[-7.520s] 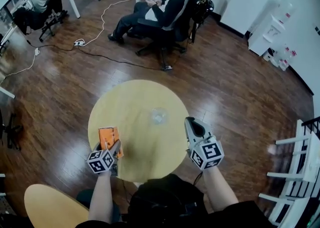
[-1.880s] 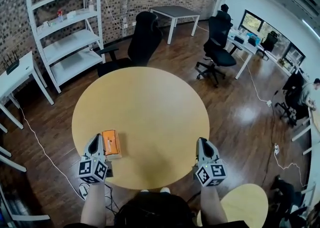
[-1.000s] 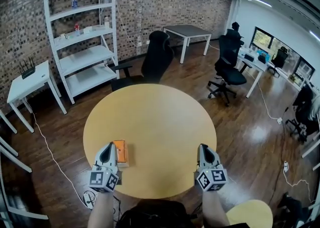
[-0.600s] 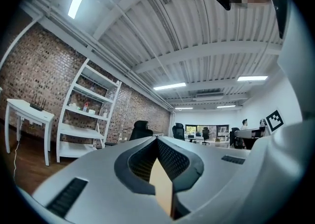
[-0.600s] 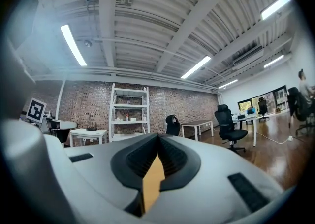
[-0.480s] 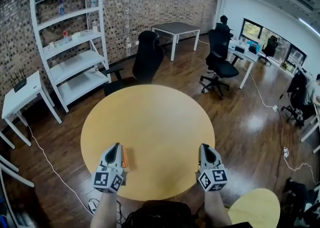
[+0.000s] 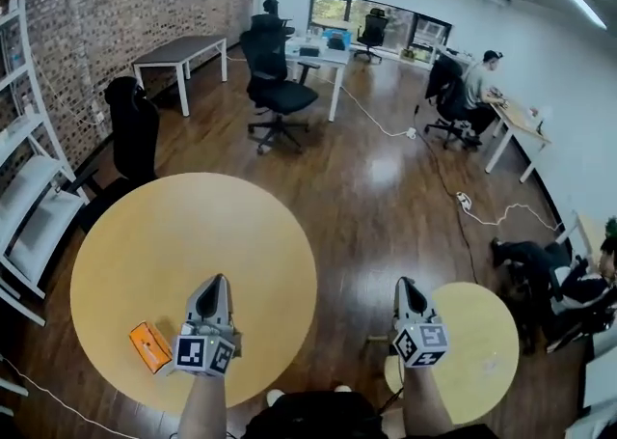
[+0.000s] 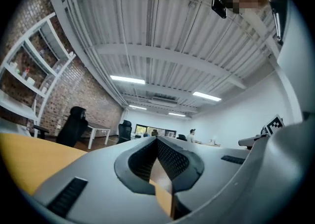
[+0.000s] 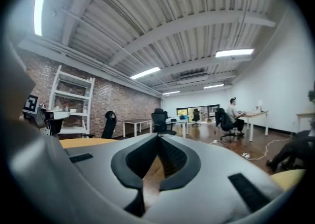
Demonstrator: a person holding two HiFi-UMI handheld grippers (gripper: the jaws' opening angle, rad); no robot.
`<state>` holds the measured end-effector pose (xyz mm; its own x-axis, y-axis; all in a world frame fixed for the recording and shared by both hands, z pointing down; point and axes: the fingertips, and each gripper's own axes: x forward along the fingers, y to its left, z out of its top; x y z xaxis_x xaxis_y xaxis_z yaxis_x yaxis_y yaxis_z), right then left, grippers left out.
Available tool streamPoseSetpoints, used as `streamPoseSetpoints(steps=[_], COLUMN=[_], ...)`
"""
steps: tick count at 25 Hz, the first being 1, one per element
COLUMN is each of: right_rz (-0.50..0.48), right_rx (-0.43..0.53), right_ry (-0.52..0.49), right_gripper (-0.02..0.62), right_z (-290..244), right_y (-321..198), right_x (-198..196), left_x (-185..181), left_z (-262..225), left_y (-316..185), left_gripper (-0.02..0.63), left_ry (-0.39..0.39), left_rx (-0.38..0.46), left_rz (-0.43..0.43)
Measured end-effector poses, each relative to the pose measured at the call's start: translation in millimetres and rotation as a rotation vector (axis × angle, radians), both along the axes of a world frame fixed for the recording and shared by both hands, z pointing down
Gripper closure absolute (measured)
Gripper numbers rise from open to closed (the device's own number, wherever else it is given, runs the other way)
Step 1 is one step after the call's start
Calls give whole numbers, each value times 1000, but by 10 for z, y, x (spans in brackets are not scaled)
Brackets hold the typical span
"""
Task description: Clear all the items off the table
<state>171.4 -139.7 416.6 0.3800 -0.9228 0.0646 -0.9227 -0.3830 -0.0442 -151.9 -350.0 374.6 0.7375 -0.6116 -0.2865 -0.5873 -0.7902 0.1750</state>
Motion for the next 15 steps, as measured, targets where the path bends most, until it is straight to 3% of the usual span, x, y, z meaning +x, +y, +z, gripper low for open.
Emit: streamPoseSetpoints(steps=[4,15], right_rz=[140,206], right_rx=[43,69], right_ry=[-29,11], right_gripper=[591,591], right_z=[-70,-230], right_y=[443,1306], right_x=[333,994], left_x=[579,1732], left_z=[1,-37], left_y=[121,891], left_gripper=[604,604], left_ry=[19,55], left_rx=[-41,-116], left_rz=[156,384])
